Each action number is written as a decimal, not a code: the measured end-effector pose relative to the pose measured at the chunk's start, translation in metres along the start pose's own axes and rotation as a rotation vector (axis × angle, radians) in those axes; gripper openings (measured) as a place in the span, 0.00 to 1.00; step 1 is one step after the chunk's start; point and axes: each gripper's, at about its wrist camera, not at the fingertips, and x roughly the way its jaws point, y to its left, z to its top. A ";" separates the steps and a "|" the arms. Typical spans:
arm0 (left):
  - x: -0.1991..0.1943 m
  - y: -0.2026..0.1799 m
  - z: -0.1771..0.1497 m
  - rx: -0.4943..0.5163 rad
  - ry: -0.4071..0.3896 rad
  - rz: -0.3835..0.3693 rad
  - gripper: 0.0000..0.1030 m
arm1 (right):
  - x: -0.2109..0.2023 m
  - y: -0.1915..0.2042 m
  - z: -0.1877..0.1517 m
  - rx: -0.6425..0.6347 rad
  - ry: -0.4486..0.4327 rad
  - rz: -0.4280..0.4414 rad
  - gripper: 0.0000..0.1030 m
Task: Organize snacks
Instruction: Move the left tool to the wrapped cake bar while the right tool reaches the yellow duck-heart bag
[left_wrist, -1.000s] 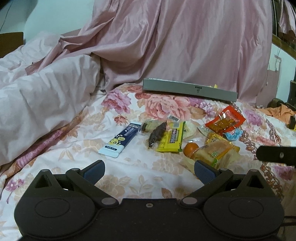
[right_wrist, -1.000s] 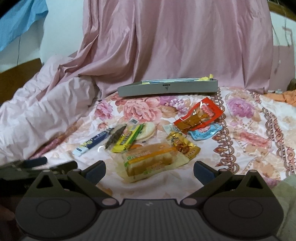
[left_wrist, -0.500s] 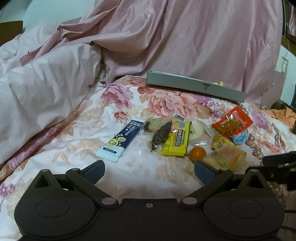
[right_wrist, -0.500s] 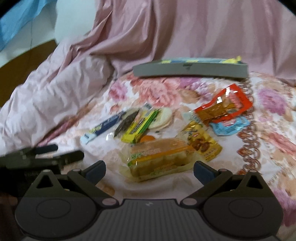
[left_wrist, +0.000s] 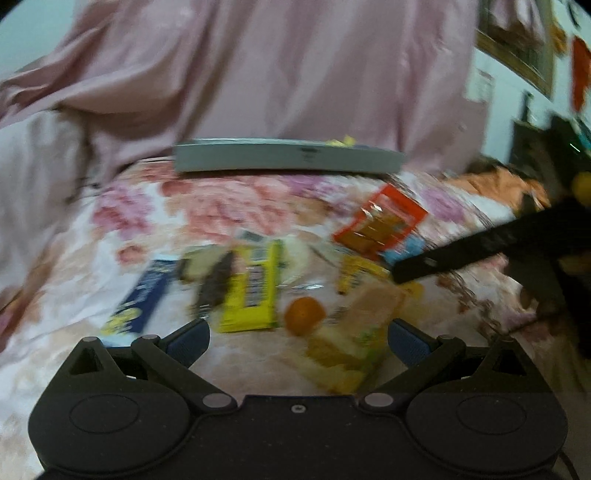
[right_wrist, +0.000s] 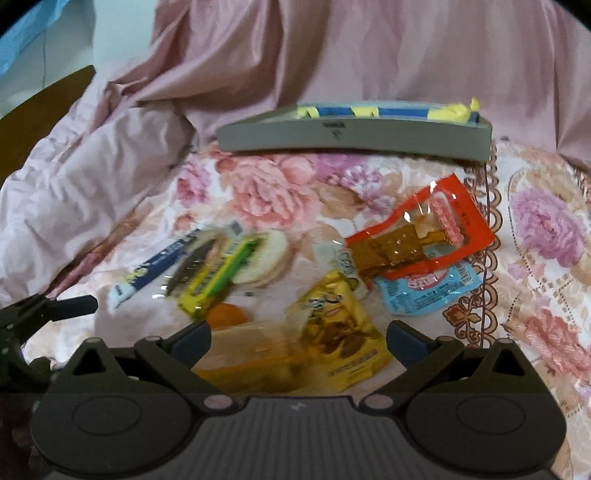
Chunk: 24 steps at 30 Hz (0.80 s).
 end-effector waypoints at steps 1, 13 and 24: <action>0.005 -0.004 0.001 0.022 0.012 -0.015 0.99 | 0.005 -0.007 0.002 0.021 0.013 0.021 1.00; 0.061 -0.042 0.021 0.276 0.129 -0.148 0.96 | 0.019 -0.035 0.013 0.039 0.028 0.072 1.00; 0.083 -0.052 0.016 0.292 0.228 -0.148 0.78 | 0.019 -0.037 0.014 0.054 0.000 0.090 1.00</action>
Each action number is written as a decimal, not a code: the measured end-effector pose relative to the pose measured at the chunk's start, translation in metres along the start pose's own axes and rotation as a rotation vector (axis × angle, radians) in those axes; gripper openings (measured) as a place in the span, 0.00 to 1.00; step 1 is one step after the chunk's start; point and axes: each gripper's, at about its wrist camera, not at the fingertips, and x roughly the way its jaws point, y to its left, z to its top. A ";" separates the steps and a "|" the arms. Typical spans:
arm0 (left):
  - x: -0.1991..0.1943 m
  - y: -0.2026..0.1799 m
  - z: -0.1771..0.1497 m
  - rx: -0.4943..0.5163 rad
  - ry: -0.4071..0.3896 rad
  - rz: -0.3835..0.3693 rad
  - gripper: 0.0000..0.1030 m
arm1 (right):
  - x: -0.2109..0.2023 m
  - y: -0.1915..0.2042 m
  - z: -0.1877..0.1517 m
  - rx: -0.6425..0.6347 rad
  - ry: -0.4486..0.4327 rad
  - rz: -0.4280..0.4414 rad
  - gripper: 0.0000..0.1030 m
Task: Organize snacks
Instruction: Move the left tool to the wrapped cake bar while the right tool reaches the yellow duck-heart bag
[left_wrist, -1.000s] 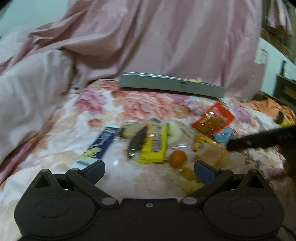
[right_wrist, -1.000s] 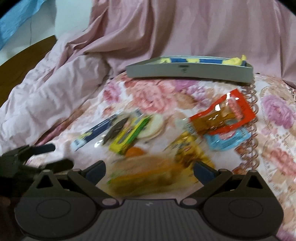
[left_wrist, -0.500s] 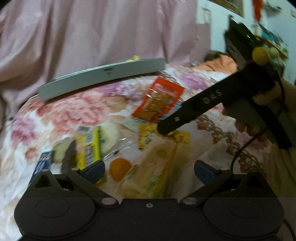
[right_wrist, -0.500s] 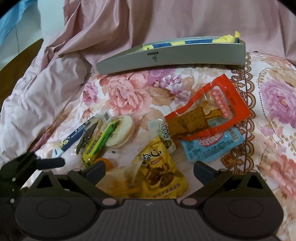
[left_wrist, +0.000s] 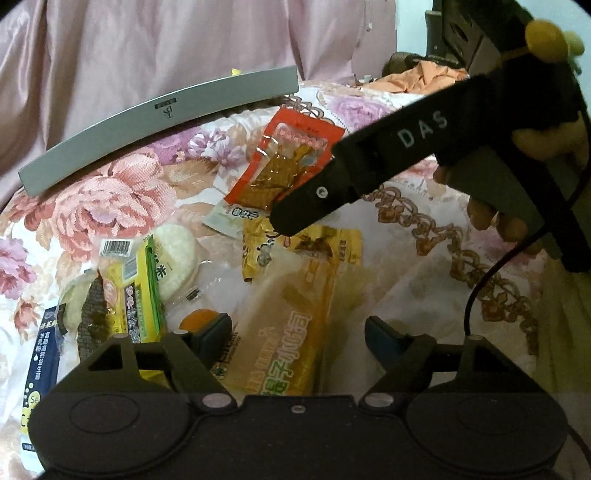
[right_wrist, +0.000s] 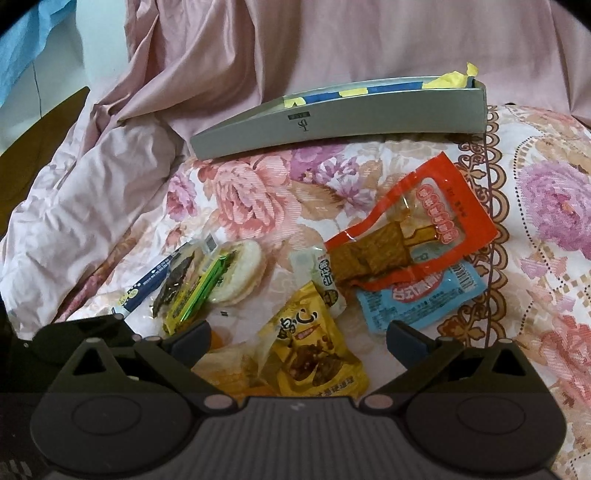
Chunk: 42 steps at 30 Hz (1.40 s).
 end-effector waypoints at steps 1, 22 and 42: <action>0.001 0.000 0.000 -0.005 0.004 0.009 0.77 | 0.001 0.000 0.000 -0.001 0.002 0.003 1.00; -0.029 0.009 -0.025 -0.427 -0.035 0.192 0.54 | 0.018 -0.012 -0.006 0.078 0.095 -0.021 1.00; -0.011 0.015 -0.027 -0.414 0.013 0.171 0.51 | 0.029 0.025 -0.019 -0.253 0.168 -0.156 0.86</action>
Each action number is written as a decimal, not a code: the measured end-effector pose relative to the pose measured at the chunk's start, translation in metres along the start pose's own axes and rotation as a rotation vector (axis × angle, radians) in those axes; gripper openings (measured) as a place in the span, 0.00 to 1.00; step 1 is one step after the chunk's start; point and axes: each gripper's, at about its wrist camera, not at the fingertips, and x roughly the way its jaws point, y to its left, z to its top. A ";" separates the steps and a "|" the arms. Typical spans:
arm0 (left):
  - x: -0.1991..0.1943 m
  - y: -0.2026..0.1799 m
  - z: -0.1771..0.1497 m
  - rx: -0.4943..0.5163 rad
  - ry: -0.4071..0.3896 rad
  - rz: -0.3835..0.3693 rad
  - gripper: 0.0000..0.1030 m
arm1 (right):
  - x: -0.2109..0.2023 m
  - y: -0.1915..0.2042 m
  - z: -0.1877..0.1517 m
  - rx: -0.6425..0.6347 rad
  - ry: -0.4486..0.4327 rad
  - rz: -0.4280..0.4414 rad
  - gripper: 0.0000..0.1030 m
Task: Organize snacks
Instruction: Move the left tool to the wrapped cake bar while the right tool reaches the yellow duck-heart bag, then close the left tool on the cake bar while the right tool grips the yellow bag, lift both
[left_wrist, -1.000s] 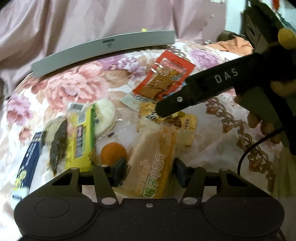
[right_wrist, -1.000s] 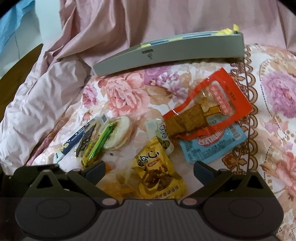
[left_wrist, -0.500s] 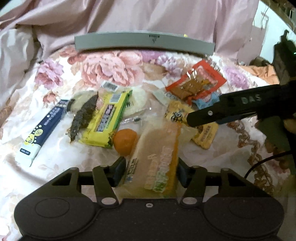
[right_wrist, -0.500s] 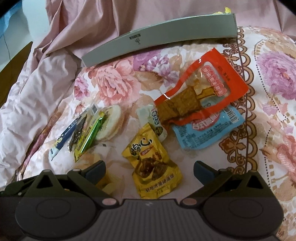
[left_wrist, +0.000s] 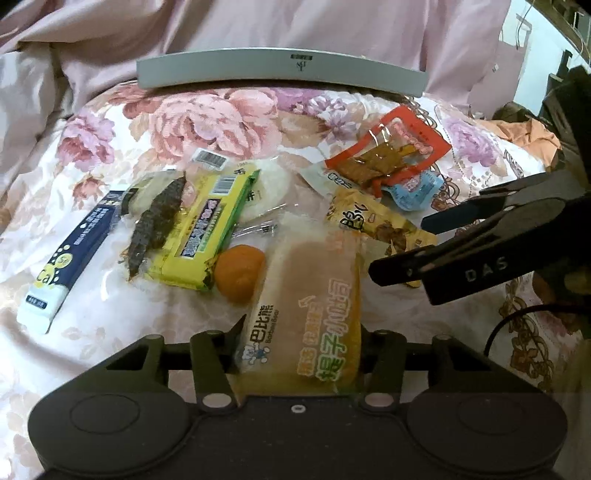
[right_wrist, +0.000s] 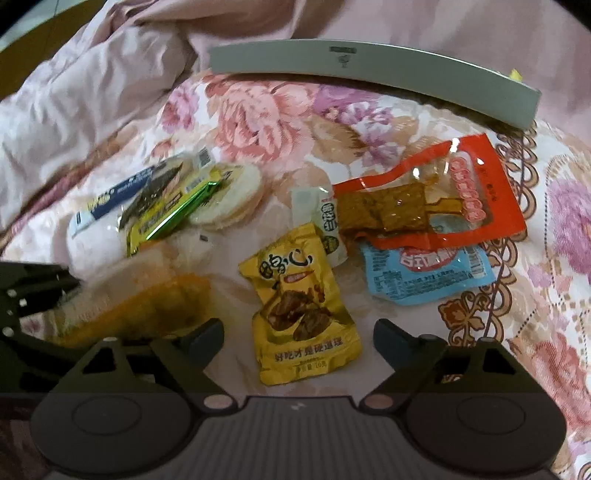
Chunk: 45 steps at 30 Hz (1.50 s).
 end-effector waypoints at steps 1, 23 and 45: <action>-0.002 0.001 -0.001 -0.014 -0.009 0.005 0.51 | 0.001 0.001 0.000 -0.009 -0.001 -0.003 0.85; -0.014 0.005 -0.007 -0.146 -0.071 0.009 0.51 | 0.015 0.014 0.004 -0.132 -0.080 -0.017 0.53; -0.046 0.008 0.015 -0.217 -0.270 0.053 0.50 | -0.011 0.064 -0.008 -0.498 -0.321 -0.303 0.45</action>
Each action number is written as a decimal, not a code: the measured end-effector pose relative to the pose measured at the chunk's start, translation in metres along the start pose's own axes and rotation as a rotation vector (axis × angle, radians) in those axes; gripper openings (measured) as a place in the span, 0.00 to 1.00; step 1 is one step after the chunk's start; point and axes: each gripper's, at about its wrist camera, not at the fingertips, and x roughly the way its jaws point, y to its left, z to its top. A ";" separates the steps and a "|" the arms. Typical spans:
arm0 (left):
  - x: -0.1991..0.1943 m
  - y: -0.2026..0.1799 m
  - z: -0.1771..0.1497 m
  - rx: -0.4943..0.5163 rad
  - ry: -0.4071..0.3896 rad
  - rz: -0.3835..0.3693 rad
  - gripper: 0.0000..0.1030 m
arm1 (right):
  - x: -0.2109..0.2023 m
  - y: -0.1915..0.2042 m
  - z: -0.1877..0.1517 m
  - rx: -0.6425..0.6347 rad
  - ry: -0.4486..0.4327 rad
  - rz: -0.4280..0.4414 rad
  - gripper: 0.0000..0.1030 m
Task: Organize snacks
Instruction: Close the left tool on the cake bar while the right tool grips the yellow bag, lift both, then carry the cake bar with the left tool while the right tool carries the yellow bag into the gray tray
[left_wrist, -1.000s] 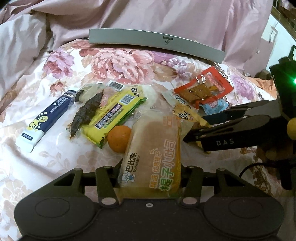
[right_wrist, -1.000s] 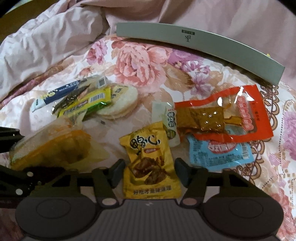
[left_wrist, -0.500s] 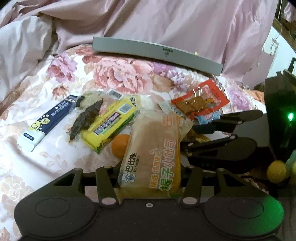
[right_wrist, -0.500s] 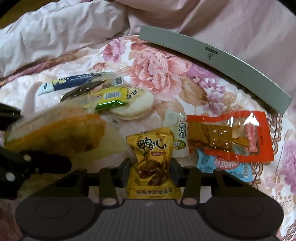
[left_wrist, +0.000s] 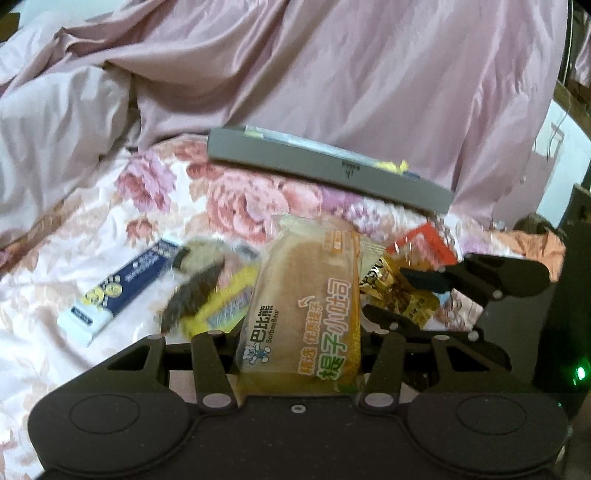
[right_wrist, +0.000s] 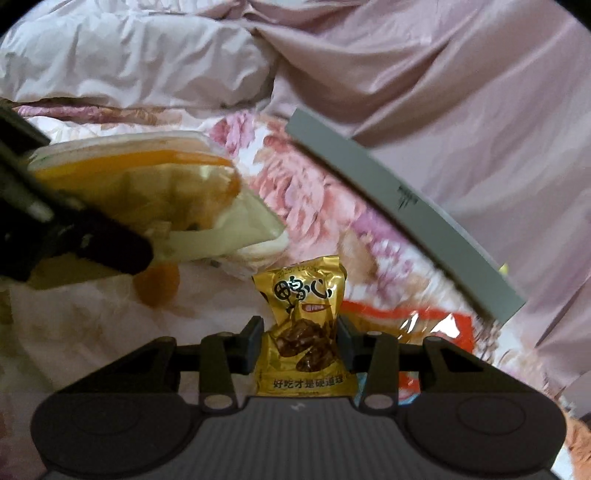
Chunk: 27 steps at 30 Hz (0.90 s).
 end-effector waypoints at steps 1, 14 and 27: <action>0.000 -0.001 0.003 -0.004 -0.011 0.000 0.50 | -0.003 -0.001 0.002 0.003 -0.014 -0.011 0.45; 0.028 -0.009 0.079 -0.058 -0.167 0.025 0.50 | -0.012 -0.054 0.024 0.225 -0.186 -0.156 0.46; 0.107 -0.016 0.168 -0.107 -0.312 0.067 0.51 | 0.037 -0.127 0.046 0.477 -0.367 -0.394 0.47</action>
